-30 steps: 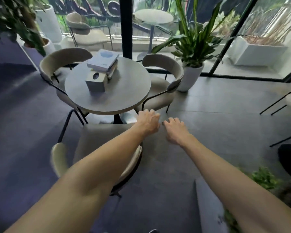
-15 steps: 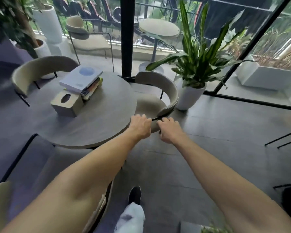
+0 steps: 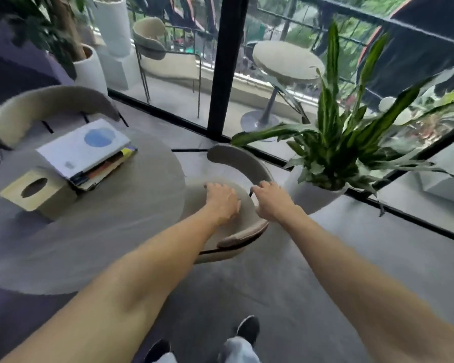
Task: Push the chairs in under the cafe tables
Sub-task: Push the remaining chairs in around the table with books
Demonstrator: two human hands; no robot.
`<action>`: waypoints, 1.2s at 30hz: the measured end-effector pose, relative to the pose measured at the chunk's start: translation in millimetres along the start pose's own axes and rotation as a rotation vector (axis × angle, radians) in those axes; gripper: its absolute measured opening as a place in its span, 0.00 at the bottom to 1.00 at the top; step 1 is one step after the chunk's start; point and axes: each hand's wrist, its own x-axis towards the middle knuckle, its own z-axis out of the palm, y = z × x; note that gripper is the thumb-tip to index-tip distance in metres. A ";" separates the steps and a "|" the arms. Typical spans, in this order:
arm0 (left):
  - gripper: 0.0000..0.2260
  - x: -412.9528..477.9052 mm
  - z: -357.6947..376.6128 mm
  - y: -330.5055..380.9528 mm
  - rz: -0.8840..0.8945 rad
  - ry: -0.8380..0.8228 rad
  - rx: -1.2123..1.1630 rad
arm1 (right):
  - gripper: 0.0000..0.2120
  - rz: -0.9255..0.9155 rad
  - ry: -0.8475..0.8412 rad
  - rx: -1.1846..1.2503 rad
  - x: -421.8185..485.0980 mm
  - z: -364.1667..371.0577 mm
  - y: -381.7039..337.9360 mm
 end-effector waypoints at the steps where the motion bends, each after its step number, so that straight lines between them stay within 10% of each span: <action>1: 0.21 14.8 -3.1 5.4 -0.042 -0.018 -0.003 | 0.24 -0.033 0.009 -0.010 16.1 0.9 12.3; 36: 0.23 191.1 -22.0 124.6 -1.254 -0.326 -0.525 | 0.26 -1.350 -0.069 -0.487 302.1 20.5 146.3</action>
